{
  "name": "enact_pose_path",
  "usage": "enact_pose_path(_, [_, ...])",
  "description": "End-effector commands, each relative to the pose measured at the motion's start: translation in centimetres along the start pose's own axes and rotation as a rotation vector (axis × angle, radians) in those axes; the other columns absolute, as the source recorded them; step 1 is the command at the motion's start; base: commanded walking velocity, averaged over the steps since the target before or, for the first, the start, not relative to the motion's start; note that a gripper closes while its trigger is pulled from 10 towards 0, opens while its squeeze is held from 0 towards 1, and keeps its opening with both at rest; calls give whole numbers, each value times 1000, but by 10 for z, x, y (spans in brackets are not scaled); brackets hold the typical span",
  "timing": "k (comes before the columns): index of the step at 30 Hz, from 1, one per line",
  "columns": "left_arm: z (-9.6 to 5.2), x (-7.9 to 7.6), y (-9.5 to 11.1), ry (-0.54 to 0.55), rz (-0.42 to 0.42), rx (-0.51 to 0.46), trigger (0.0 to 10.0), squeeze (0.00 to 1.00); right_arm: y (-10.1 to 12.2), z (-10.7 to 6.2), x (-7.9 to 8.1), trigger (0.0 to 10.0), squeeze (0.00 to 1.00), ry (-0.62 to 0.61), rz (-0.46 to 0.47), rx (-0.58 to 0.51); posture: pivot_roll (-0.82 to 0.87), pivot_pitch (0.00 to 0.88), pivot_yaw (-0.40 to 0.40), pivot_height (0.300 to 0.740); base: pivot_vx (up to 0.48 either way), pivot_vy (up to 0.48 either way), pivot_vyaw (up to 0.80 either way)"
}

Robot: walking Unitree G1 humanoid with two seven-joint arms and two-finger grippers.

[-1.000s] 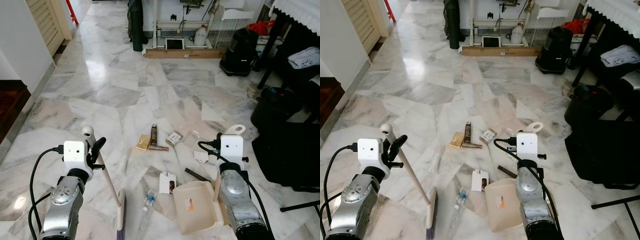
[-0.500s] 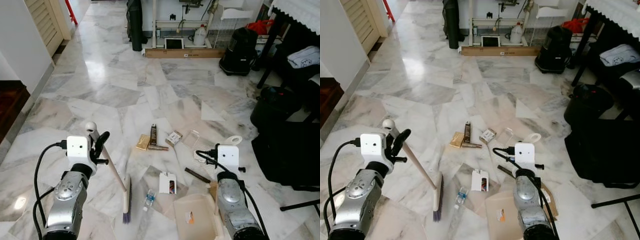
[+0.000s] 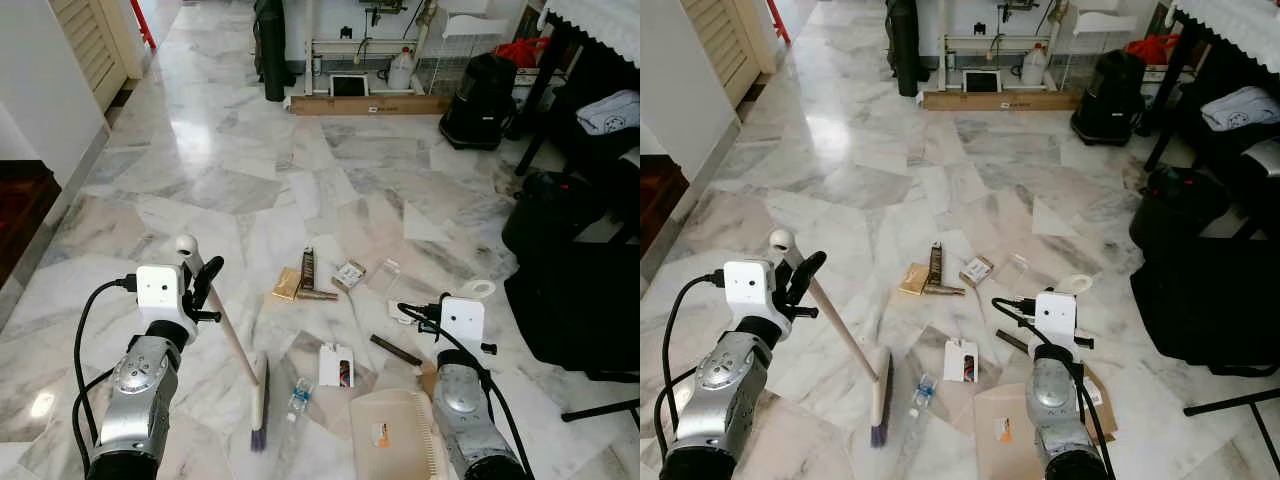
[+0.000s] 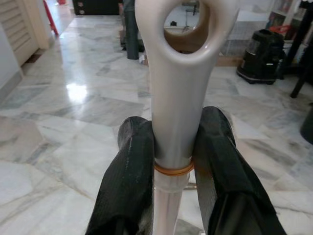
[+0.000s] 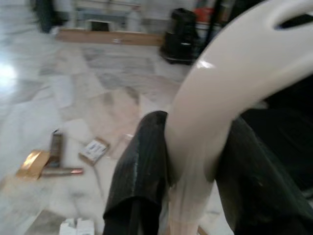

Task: Sweep floor

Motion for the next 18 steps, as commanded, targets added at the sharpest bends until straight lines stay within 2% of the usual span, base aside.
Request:
enact_pose_path(1, [5, -3, 9, -23, -17, -45, 10000, 0, 6, 3, -2, 10000, 0, -21, 23, -29, 89, 85, 7, 740, 0, 0, 0])
enact_pose_path(5, [4, -3, 8, -29, -14, -42, 10000, 0, 4, 2, 1, 10000, 0, -19, 45, -21, 92, 84, 9, 740, 0, 0, 0])
enact_pose_path(8, [5, 2, 12, 0, -2, -70, 10000, 0, 7, 3, 1, 10000, 0, -43, 109, -29, 89, 85, 11, 740, 0, 0, 0])
enact_pose_path(18, [7, 0, 13, -31, 24, -75, 10000, 0, 6, 2, 4, 10000, 0, -34, 114, -36, 84, 70, 17, 740, 0, 0, 0])
Point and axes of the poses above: a point about 5 cm out from each wrist's last joint towards the gripper, its own z axis pointing out of the wrist towards the gripper, its own y axis along the axis of the wrist's last joint, x = y × z, the point moved 2 cm from there along z, pointing out of the wrist towards the gripper, and after that the axes turned 1 degree about z, right-handed, at the moved point
